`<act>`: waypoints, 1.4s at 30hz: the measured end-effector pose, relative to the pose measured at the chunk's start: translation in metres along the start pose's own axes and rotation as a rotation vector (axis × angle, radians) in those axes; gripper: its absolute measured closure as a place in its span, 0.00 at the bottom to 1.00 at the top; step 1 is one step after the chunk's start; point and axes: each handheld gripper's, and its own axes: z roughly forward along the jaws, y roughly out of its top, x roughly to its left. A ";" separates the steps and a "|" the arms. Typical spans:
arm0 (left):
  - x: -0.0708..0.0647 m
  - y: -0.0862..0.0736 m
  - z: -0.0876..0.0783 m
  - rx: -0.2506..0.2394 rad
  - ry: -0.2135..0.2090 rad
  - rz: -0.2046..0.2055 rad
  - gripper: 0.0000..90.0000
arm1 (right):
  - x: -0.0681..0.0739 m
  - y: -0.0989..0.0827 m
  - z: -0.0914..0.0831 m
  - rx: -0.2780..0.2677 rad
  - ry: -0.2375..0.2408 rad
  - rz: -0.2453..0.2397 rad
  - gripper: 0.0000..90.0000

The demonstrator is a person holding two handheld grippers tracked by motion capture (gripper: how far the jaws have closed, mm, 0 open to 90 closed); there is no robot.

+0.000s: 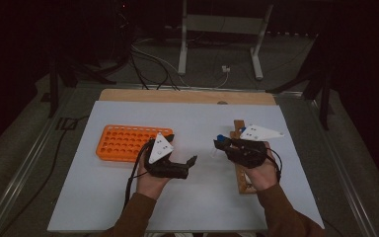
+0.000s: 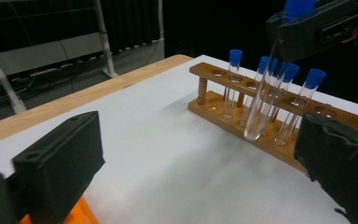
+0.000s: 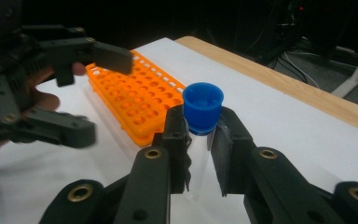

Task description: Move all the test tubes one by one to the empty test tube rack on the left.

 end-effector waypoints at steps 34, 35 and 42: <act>-0.013 -0.002 0.026 0.059 -0.107 0.075 0.86 | 0.025 0.001 0.042 0.036 0.101 0.027 0.85; -0.013 -0.002 0.026 0.061 -0.106 0.079 0.86 | 0.024 0.001 0.042 0.032 0.104 0.030 0.82; -0.002 -0.006 0.023 0.069 -0.078 0.062 0.87 | 0.017 0.003 0.030 -0.045 0.079 0.083 0.41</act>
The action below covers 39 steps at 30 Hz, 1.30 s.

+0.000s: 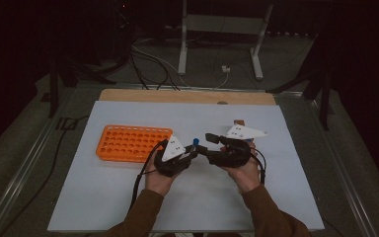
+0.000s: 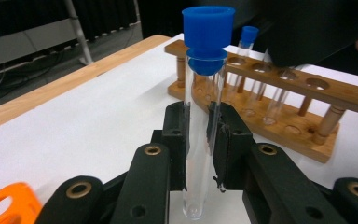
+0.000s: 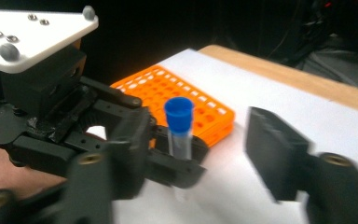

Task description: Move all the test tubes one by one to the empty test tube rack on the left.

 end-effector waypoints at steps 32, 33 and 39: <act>0.050 -0.025 -0.045 -0.056 0.148 -0.131 0.87 | -0.033 -0.021 -0.052 -0.039 -0.226 -0.017 0.00; 0.052 -0.026 -0.045 -0.053 0.151 -0.133 0.87 | -0.034 -0.022 -0.053 -0.036 -0.231 -0.019 0.00; 0.059 -0.036 -0.046 -0.044 0.176 -0.154 0.87 | -0.039 -0.030 -0.064 -0.042 -0.251 -0.007 0.00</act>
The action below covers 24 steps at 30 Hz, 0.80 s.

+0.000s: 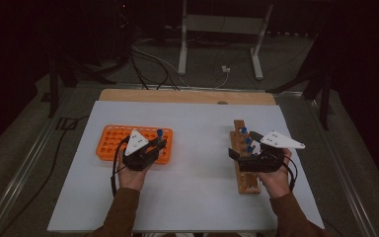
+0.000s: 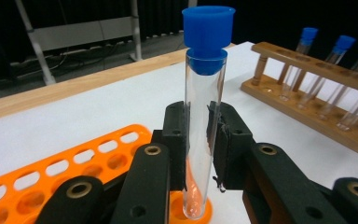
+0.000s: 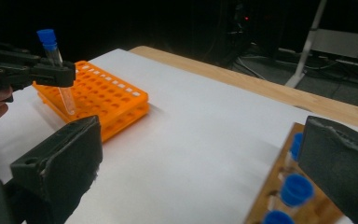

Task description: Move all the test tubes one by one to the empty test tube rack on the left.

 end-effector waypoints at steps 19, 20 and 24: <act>0.002 -0.027 0.027 0.085 0.020 -0.018 0.87 | -0.018 -0.014 -0.029 -0.034 -0.046 0.026 0.00; 0.002 -0.029 0.028 0.094 0.021 -0.017 0.87 | -0.018 -0.015 -0.030 -0.034 -0.049 0.027 0.00; 0.002 -0.034 0.027 0.113 0.028 -0.012 0.87 | -0.020 -0.020 -0.033 -0.036 -0.053 0.034 0.00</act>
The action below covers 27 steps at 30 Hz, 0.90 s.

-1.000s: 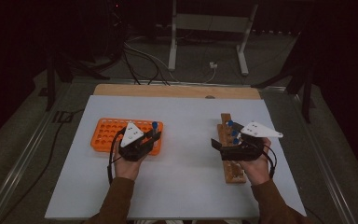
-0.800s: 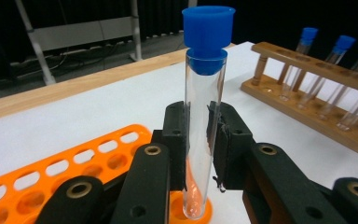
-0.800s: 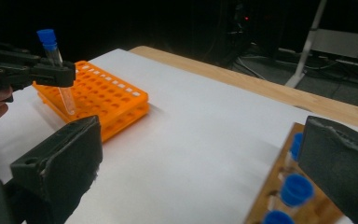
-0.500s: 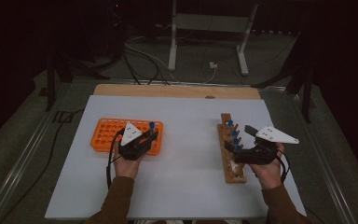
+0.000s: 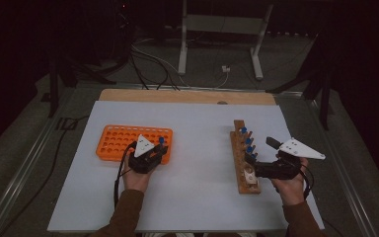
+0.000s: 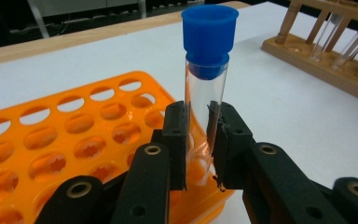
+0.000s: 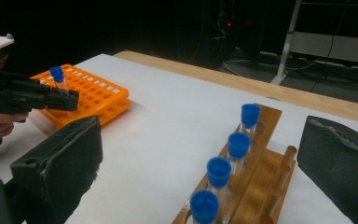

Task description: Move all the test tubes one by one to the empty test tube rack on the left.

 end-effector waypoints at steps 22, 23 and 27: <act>0.001 -0.003 -0.001 0.041 0.018 -0.016 0.68 | -0.008 -0.009 -0.007 -0.005 -0.018 0.023 0.00; 0.002 -0.003 -0.002 0.039 0.018 -0.019 0.64 | -0.008 -0.009 -0.007 -0.006 -0.018 0.022 0.00; 0.004 -0.001 -0.010 0.002 0.032 -0.036 0.57 | -0.010 -0.010 -0.006 0.000 -0.022 0.025 0.00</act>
